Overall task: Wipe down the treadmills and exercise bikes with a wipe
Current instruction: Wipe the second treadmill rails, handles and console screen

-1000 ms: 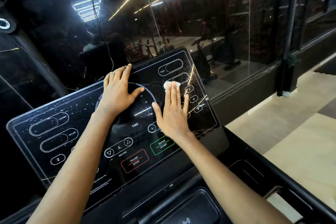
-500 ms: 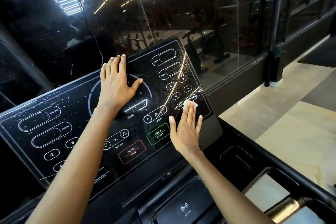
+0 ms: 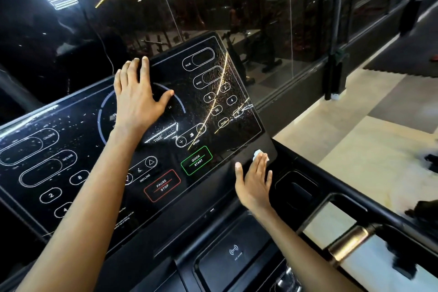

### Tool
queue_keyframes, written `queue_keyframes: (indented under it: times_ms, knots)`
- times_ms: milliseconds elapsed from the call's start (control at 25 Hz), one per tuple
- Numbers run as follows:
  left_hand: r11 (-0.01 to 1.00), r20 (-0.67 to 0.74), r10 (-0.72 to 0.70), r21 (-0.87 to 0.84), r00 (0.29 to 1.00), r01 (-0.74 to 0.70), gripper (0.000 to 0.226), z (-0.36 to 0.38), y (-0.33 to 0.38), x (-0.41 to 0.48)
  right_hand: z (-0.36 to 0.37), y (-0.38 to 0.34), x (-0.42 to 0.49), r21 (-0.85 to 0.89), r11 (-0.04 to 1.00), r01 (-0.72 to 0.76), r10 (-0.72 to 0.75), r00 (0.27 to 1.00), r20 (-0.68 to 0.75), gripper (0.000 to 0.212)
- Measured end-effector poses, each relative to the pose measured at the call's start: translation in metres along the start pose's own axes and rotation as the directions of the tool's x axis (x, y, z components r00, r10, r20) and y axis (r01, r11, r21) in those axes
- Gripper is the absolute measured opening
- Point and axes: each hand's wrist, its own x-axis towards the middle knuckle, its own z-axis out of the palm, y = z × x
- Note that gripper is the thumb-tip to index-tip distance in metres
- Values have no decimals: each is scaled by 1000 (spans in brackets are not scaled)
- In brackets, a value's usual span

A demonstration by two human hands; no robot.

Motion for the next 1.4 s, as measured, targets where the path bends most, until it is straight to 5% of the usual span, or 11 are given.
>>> queue_keyframes:
  times_ms: [120, 280, 400, 560, 760, 1000, 1240, 1400]
  knots:
    - [1000, 1, 10, -1, 1000, -10, 91, -1, -2, 0, -9, -2, 15, 68, 995, -75, 76, 997, -23, 85]
    - [999, 6, 42, -20, 999, -42, 90, -4, -6, -1, 5, 0, -3, -27, 996, 87, -87, 996, -16, 86]
    - [998, 8, 67, -14, 998, -67, 90, -7, -13, -2, 5, -4, -4, 7, 1000, -5, 5, 1000, -10, 87]
    - [1000, 7, 21, -8, 1000, -21, 96, -12, -22, -8, 22, -10, -27, -93, 989, 111, -110, 994, 12, 92]
    - [1000, 1, -2, 0, 1000, 2, 96, -22, -38, -18, -4, -9, -2, -76, 996, -34, 34, 999, -10, 91]
    - [1000, -5, 12, -19, 1000, -12, 92, -22, -48, -26, 16, 23, -60, -433, 807, 402, -438, 899, 20, 74]
    - [991, 29, -26, -134, 999, 30, 72, -16, -28, -85, 20, 12, -78, -331, 710, 621, -611, 777, 149, 51]
    - [990, 66, -64, -124, 996, 71, 67, -10, -21, -161, 2, 30, -49, -335, 761, 555, -588, 809, 3, 40]
